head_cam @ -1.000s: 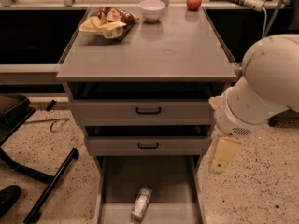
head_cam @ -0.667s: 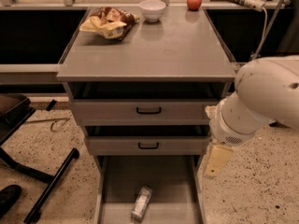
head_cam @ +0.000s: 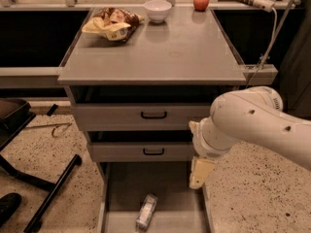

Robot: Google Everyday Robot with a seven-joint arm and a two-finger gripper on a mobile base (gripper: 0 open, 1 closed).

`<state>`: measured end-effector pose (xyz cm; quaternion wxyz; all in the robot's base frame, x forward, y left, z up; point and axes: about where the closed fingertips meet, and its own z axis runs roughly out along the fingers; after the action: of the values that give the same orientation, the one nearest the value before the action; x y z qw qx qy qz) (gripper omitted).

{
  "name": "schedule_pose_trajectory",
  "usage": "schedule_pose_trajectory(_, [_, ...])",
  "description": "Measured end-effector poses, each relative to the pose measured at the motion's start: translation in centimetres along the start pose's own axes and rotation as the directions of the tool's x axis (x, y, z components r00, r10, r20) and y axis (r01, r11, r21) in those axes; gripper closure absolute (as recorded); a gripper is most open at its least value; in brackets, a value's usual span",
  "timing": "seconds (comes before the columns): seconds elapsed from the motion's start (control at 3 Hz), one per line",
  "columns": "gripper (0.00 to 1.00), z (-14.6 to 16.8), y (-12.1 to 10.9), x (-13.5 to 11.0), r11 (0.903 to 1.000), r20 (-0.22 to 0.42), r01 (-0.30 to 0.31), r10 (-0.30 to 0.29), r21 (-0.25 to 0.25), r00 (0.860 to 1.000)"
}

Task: Pick blue plastic bottle from bottom drawer and place on counter

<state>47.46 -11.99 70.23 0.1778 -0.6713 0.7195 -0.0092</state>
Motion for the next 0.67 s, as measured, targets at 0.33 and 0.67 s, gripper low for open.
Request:
schedule_pose_trajectory(0.33, [0.00,1.72,-0.19,-0.33,0.9991,0.015,0.033,-0.033,-0.025,0.999])
schedule_pose_trajectory(0.67, [0.00,1.73,-0.19,-0.33,0.9991,0.015,0.033,-0.033,-0.025,0.999])
